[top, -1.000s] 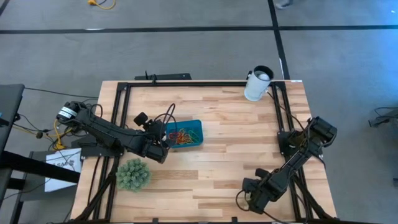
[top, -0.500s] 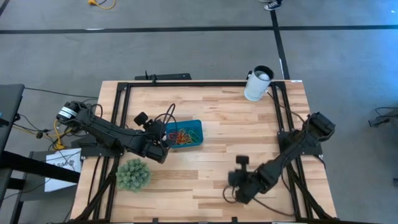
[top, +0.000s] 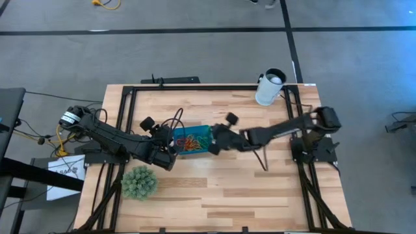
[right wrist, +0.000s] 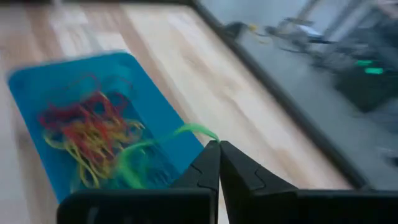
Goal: Pick and place items into bin
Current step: Put the green rubber band into the blue bin, then return to Home Position
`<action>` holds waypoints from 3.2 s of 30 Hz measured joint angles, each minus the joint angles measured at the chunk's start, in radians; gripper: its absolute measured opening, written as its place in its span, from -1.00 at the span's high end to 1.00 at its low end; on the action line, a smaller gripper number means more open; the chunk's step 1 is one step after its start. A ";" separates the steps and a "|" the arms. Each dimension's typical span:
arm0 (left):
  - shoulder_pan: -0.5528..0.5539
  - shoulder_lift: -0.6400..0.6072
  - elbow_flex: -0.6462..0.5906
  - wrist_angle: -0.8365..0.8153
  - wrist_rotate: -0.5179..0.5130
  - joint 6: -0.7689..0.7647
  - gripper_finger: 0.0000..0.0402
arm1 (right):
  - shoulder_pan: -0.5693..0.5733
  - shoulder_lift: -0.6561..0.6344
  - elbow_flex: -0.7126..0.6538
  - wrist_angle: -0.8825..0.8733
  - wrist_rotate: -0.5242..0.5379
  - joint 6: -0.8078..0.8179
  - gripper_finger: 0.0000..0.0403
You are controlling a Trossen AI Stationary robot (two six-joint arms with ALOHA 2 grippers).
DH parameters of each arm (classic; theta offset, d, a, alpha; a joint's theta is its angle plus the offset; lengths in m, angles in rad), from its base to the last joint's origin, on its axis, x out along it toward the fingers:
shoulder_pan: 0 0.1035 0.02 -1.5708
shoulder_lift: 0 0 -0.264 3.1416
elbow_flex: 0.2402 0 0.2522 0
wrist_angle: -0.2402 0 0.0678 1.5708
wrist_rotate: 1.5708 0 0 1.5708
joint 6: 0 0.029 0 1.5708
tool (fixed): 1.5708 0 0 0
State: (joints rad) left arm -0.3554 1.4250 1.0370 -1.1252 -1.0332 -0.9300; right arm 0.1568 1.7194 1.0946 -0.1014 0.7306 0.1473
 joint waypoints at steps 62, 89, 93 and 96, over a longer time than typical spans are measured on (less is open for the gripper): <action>0.000 0.000 0.000 -0.009 0.093 -0.103 0.50 | -0.119 0.208 0.218 -0.129 -0.445 -0.314 0.66; -0.044 -0.869 -0.091 -0.351 0.025 -0.174 0.50 | -0.026 -0.678 0.209 -1.166 -0.079 0.115 0.66; -0.094 -1.068 -0.375 0.085 0.178 0.082 0.50 | 0.022 -0.911 -0.119 -0.834 -0.218 0.043 0.66; -0.127 -1.168 -0.597 0.546 0.375 0.447 0.50 | 0.047 -1.079 -0.374 -0.540 -0.420 -0.021 0.66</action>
State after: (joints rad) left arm -0.4826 0.2570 0.4400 -0.5794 -0.6580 -0.4830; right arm 0.2039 0.6409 0.7210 -0.6418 0.3105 0.1265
